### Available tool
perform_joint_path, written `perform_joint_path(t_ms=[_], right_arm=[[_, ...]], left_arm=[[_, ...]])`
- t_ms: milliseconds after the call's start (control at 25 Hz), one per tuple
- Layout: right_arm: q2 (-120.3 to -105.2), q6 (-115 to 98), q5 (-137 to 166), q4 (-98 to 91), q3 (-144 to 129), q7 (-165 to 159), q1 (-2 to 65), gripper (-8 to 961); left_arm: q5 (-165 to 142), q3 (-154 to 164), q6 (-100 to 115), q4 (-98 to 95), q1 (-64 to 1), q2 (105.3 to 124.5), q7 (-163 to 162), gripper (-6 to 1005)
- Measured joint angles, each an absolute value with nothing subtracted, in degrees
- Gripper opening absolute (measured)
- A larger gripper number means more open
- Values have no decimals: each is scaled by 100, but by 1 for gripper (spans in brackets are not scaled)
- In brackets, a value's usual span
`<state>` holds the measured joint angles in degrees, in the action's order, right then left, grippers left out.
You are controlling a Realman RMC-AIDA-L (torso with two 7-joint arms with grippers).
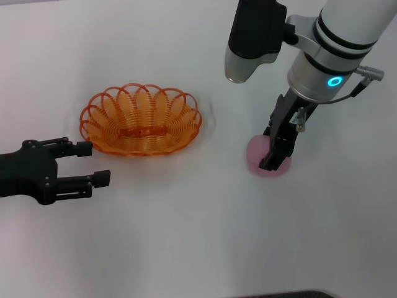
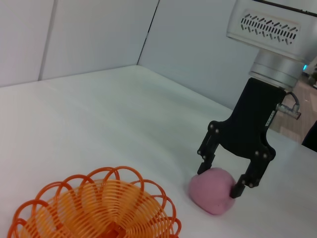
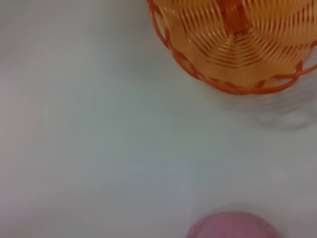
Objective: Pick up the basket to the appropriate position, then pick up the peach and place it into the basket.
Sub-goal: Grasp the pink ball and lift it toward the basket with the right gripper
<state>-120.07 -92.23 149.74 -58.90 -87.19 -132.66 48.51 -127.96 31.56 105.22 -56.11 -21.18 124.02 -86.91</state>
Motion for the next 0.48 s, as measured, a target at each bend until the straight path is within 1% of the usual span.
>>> perform_joint_path(t_ms=[40, 480], right_arm=[[-12007, -9229, 14974, -5904, -8726, -13268, 4851, 683], [-11995, -9283, 14977, -5893, -8734, -13280, 4893, 408]], left_arm=[[-12796, 3156, 10523, -5610, -2119, 12402, -8703, 784], [-12796, 3156, 10530, -5607, -2118, 12402, -8736, 783]])
